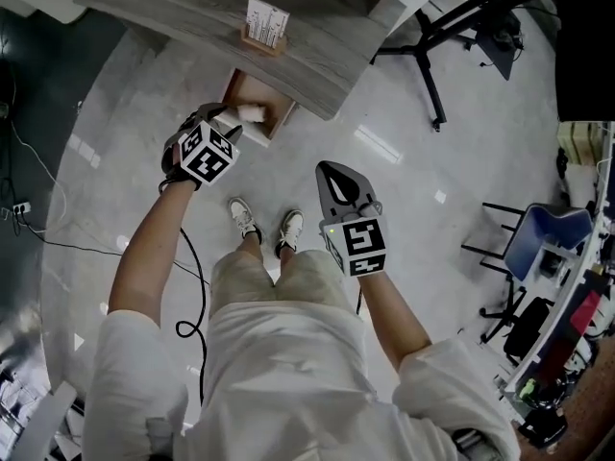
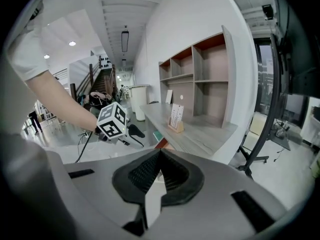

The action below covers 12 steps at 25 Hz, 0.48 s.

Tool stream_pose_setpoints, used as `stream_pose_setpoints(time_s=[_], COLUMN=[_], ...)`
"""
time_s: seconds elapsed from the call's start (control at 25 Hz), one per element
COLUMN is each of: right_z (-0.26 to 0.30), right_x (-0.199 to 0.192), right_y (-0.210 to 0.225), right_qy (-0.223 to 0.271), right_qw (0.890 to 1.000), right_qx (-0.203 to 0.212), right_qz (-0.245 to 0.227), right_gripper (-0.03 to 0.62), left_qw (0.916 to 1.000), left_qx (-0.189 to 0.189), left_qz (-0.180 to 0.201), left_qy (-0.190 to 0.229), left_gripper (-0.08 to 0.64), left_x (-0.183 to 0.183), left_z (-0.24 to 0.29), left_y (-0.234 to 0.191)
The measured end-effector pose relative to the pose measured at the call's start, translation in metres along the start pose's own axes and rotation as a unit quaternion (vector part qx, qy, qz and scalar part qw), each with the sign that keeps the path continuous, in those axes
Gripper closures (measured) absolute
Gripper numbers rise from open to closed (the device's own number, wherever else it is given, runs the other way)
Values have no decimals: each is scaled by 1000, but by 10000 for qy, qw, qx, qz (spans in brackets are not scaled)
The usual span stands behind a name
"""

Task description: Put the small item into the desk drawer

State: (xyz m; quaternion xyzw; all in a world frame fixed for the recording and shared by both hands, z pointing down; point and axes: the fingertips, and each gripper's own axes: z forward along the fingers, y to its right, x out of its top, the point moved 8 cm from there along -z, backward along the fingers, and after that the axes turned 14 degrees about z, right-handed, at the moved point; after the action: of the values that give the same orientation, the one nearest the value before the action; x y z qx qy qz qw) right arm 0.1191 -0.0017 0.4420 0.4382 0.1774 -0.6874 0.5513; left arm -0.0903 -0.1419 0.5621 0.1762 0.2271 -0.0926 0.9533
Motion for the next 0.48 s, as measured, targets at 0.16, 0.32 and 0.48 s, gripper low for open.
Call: stream_pose_setpoints(time_s=[0.16, 0.32, 0.48], right_z=[-16, -28, -39], right_x=[18, 43, 68], right_y=[-9, -7, -4], right_qy=[205, 455, 708], right_qw=[9998, 9989, 9974], right_qx=[22, -27, 19], right_qz=[-61, -106, -111], right_gripper=[594, 594, 594], left_qw=[9975, 9926, 9868], left_qx=[240, 491, 772], left_qz=[-592, -1003, -1255], left_qy=[307, 488, 669], left_gripper=[344, 395, 453], left_x=[-5, -12, -2], left_z=[-39, -70, -104], left_y=[-6, -12, -22])
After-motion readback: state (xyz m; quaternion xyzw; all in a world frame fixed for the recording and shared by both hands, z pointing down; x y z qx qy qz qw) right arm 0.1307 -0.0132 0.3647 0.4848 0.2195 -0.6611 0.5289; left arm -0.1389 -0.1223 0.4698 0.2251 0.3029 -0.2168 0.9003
